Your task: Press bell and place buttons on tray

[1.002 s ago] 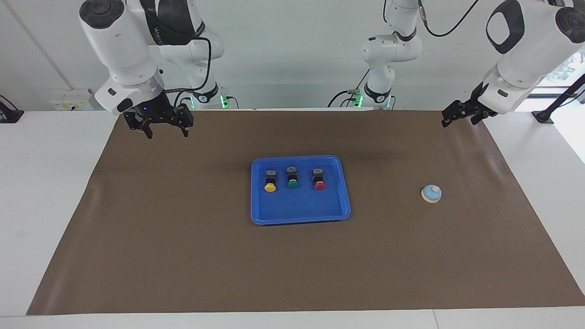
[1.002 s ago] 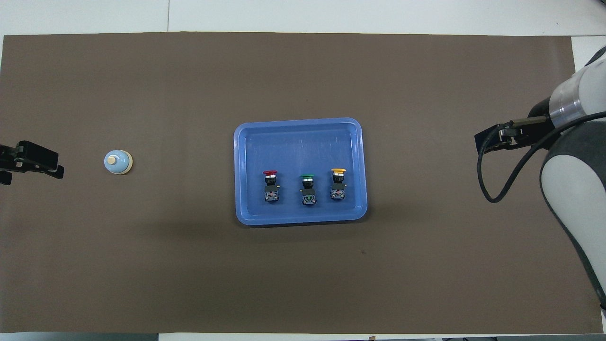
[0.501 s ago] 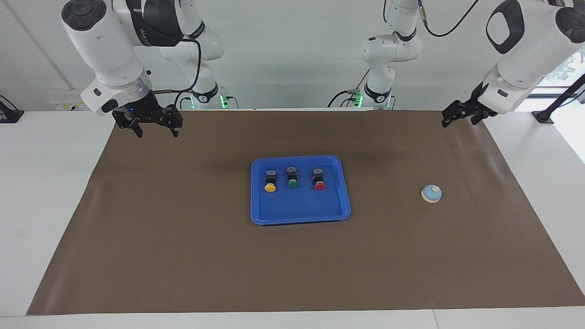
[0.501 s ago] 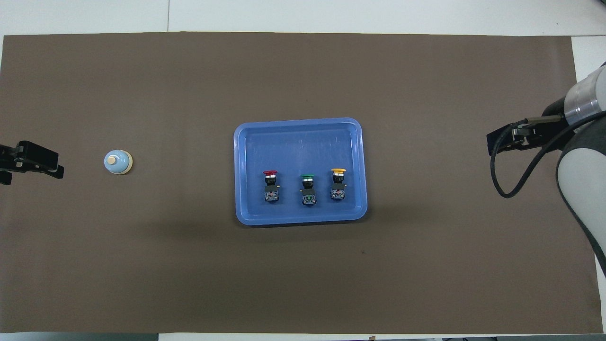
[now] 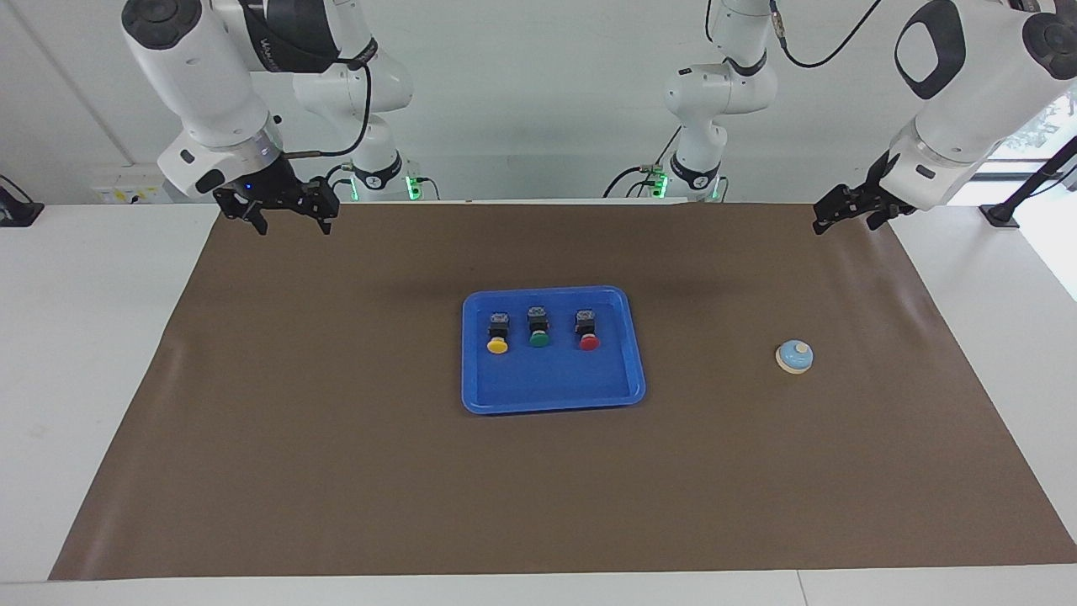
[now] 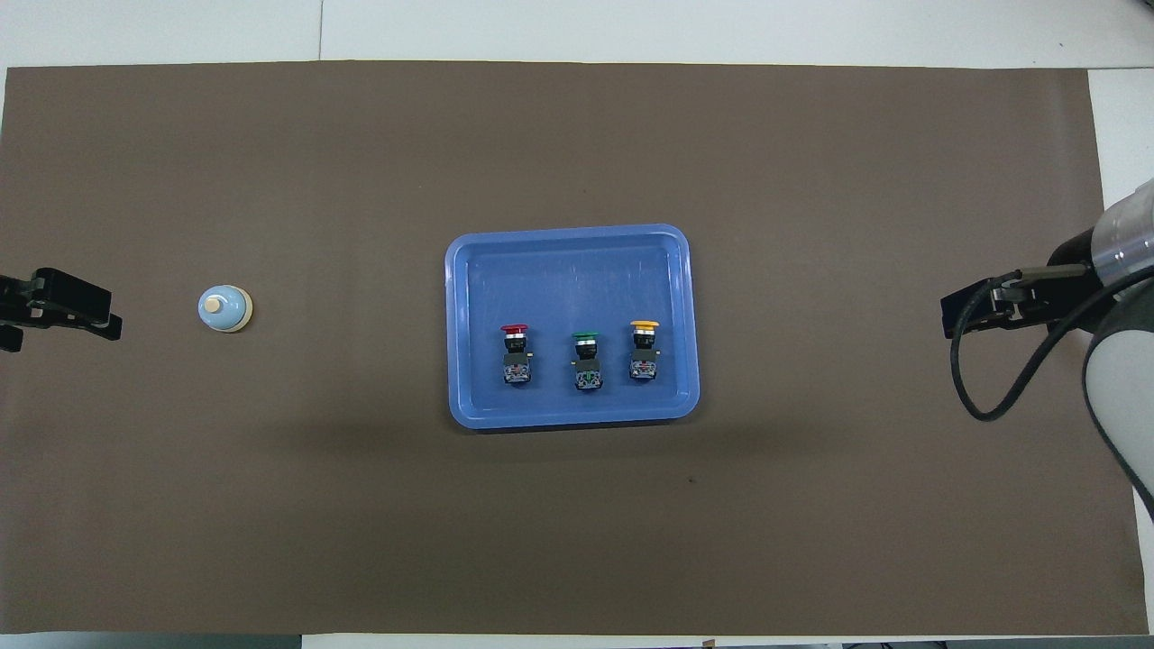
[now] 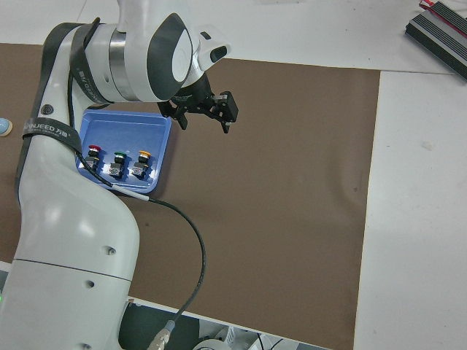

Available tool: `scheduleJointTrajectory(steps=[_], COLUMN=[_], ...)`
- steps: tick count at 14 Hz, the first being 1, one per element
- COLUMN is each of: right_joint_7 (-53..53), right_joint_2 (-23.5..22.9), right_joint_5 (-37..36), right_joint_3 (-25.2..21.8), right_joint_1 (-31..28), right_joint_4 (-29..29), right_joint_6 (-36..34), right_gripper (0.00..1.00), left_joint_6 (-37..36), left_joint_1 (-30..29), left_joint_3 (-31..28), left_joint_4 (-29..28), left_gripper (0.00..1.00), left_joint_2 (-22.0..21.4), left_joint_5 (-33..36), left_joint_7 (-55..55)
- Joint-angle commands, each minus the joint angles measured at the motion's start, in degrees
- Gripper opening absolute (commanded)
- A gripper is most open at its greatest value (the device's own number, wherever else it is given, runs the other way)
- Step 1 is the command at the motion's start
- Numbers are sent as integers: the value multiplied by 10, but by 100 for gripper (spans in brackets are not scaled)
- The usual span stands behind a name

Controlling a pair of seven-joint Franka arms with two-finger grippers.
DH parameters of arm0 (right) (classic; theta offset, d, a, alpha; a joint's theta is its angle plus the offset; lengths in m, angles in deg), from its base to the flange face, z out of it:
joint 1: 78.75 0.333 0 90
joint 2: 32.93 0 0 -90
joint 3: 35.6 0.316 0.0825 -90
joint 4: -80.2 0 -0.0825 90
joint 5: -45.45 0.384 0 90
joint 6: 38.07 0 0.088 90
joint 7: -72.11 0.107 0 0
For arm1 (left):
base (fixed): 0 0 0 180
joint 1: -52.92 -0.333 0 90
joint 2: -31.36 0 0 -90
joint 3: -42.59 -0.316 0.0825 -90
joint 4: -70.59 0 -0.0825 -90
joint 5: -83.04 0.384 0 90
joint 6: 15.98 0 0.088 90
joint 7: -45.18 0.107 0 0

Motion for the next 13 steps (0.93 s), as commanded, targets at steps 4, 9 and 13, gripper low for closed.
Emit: scheduleJointTrajectory(steps=[4,9,13], right_joint_7=[-13,-10,23], right_joint_2=[25,24,24], right_joint_5=[-4,-4,-5], right_joint_3=[7,7,7], right_joint_1=[-17,-18,-16], right_joint_4=[34,32,31], right_joint_6=[41,39,33], right_gripper=[100,100,100], left_joint_6=[-2,-2,-2], left_joint_1=[8,8,8], left_joint_3=[-7,-9,-7], left_joint_4=[-5,-4,-4], left_gripper=[100,100,100], left_joint_2=[-9,-9,-9], left_joint_5=[-3,-3,-3], left_joint_7=[-4,-4,-4])
